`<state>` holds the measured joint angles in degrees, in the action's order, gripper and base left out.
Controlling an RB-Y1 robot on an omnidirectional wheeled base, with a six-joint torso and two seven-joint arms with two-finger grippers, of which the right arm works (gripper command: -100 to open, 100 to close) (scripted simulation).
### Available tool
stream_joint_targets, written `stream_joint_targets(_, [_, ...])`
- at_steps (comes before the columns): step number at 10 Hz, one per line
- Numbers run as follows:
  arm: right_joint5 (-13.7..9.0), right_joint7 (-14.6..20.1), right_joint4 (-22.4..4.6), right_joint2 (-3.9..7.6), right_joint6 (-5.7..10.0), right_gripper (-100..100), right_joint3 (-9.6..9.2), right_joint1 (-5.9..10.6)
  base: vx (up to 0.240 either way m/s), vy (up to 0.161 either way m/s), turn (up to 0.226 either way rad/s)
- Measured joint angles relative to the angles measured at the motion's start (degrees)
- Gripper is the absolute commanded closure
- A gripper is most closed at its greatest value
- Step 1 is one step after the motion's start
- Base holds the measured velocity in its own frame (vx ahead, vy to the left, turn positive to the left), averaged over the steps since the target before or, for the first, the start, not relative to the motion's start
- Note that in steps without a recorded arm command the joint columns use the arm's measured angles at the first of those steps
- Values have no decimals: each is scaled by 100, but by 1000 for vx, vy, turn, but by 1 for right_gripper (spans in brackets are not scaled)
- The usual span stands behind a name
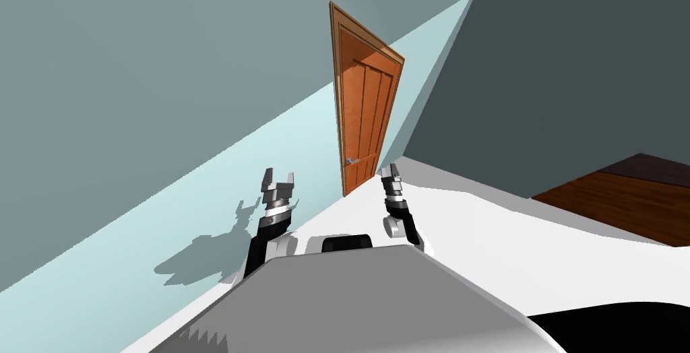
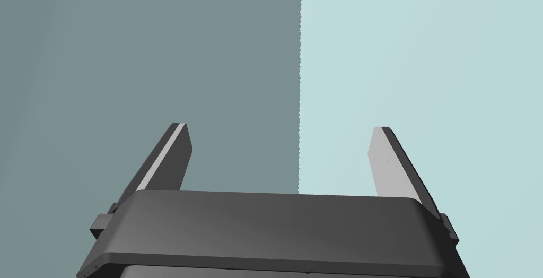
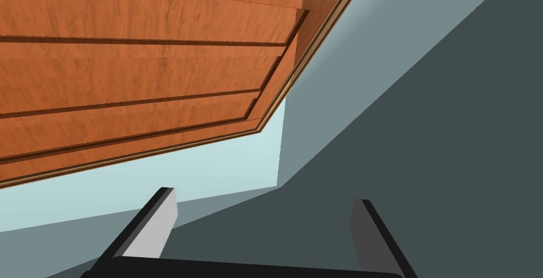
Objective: Pull the door open
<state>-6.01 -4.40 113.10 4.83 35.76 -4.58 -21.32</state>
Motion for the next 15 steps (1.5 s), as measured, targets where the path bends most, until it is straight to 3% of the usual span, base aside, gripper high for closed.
stream_joint_targets(8, [-73, 268, -1219, 248, 265, -100, -104, 338, 59, -36, 121])
stream_joint_targets(15, [-174, 573, -2347, 543, 478, -100, -179, 662, 54, -42, 114])
